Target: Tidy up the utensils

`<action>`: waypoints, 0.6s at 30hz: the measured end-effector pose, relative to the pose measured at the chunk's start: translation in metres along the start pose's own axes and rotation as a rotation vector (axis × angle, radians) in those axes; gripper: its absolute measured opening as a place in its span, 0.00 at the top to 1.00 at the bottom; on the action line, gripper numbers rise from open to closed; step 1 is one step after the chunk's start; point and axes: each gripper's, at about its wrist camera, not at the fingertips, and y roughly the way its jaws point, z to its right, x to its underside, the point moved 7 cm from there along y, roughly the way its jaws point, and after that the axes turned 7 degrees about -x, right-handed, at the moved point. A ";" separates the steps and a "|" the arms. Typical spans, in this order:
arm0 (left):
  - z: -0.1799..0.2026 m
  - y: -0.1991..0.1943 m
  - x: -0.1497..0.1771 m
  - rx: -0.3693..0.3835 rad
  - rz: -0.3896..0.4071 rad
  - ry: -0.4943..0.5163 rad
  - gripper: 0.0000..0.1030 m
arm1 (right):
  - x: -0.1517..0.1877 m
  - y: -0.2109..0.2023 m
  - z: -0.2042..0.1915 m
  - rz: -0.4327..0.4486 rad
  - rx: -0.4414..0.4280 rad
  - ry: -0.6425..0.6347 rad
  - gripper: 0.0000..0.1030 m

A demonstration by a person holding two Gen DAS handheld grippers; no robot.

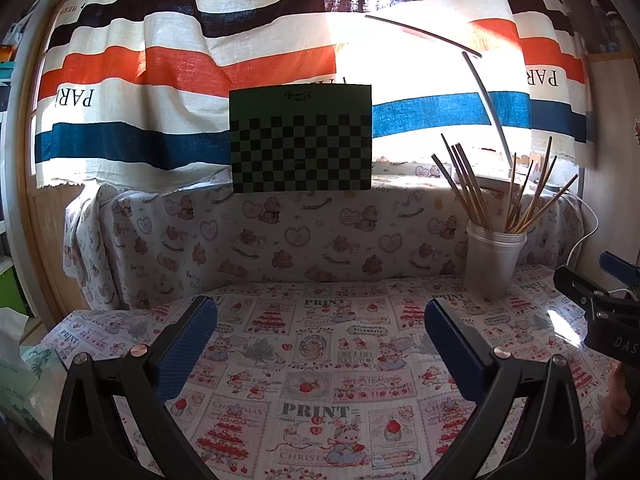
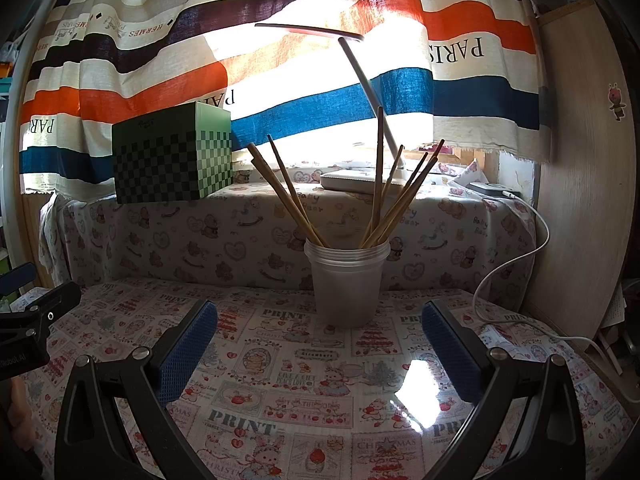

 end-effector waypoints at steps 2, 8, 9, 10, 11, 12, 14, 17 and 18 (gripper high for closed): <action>0.000 0.000 0.000 0.001 0.000 0.001 0.00 | 0.000 0.000 0.000 0.001 0.000 0.000 0.00; 0.001 0.000 -0.001 -0.013 -0.001 0.006 0.00 | 0.000 0.000 0.000 0.000 0.000 0.000 0.00; 0.000 0.000 -0.001 -0.013 -0.001 0.002 0.00 | 0.000 0.000 0.000 0.000 0.001 0.000 0.00; -0.001 0.000 -0.001 -0.014 -0.001 -0.002 0.00 | 0.000 0.000 0.000 0.000 0.001 0.000 0.00; -0.001 0.001 -0.001 -0.015 -0.002 -0.003 0.00 | 0.000 0.000 0.000 0.001 0.002 0.000 0.00; -0.001 0.001 0.000 -0.016 -0.003 -0.003 0.00 | 0.000 0.000 0.000 0.000 0.002 0.000 0.00; -0.001 0.001 -0.001 -0.014 -0.001 0.000 0.00 | 0.000 0.000 0.000 0.000 0.002 0.000 0.00; 0.000 0.001 0.000 -0.009 -0.001 0.002 0.00 | 0.000 0.000 0.000 0.000 0.002 0.000 0.00; -0.001 0.001 0.000 -0.007 -0.001 0.001 0.00 | 0.000 -0.001 0.000 0.000 0.002 0.000 0.00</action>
